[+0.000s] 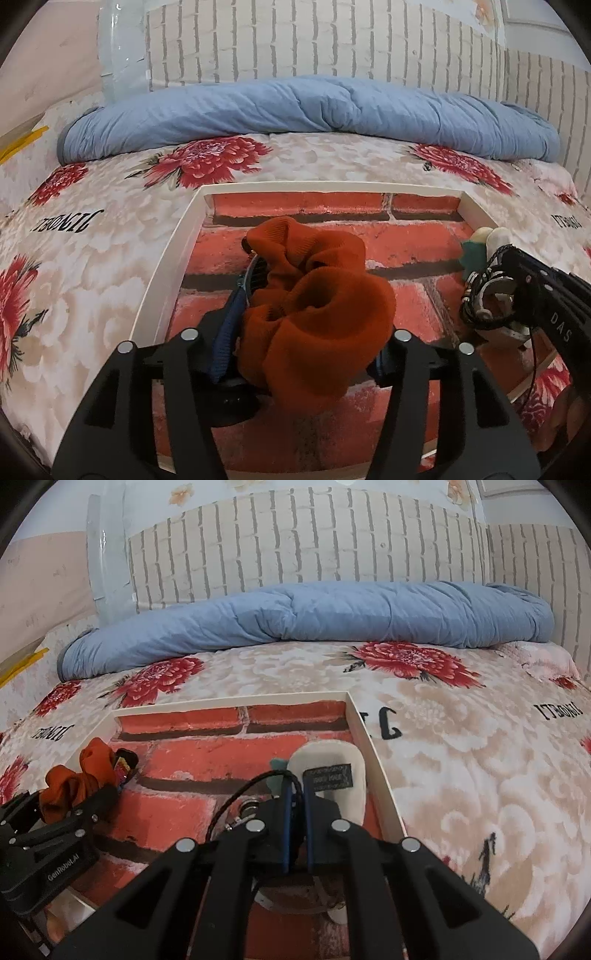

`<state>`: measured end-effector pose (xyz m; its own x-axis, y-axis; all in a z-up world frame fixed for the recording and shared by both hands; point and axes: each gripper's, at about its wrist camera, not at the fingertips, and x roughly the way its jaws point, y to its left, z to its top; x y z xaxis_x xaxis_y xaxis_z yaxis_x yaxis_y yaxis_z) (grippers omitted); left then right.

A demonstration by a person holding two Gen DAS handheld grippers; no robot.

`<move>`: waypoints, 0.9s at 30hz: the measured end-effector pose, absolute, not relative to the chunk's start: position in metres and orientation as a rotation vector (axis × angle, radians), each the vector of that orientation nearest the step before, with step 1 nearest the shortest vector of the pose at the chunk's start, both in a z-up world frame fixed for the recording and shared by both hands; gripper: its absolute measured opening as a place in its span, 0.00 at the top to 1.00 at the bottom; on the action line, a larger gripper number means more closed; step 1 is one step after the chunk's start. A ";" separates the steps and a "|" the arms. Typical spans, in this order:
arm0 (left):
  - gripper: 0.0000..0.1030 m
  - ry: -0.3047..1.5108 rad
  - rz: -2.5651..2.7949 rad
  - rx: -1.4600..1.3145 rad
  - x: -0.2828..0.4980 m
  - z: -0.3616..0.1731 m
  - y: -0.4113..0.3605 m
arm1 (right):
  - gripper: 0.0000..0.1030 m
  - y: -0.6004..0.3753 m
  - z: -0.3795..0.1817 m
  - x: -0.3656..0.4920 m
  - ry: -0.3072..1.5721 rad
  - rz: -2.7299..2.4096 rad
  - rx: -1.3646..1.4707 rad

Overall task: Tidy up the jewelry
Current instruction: 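Lower both items into the tray and open both tools, then move the left tool to the cream scrunchie while the right tool approaches the wooden bead bracelet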

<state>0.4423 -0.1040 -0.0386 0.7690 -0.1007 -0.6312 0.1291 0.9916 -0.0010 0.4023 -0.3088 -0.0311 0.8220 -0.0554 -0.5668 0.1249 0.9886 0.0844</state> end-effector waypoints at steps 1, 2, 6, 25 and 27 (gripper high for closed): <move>0.44 0.685 -0.126 0.048 0.443 -0.039 -0.105 | 0.93 -0.309 -0.031 0.402 0.597 -0.092 0.125; 0.41 0.685 -0.128 0.050 0.443 -0.039 -0.105 | 0.93 -0.310 -0.031 0.402 0.594 -0.092 0.127; 0.33 0.685 -0.126 0.035 0.442 -0.038 -0.102 | 0.93 -0.313 -0.031 0.400 0.587 -0.077 0.146; 0.05 0.559 -0.149 -0.011 0.407 -0.006 -0.090 | 0.22 -0.327 -0.002 0.357 0.495 -0.124 0.103; 0.05 0.554 -0.144 -0.031 0.402 -0.003 -0.084 | 0.19 -0.330 0.000 0.352 0.481 -0.146 0.102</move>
<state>0.4025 -0.0842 -0.0035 0.8404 -0.1448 -0.5222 0.1280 0.9894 -0.0683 0.3522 -0.3299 -0.0002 0.8766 -0.1158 -0.4671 0.1635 0.9845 0.0629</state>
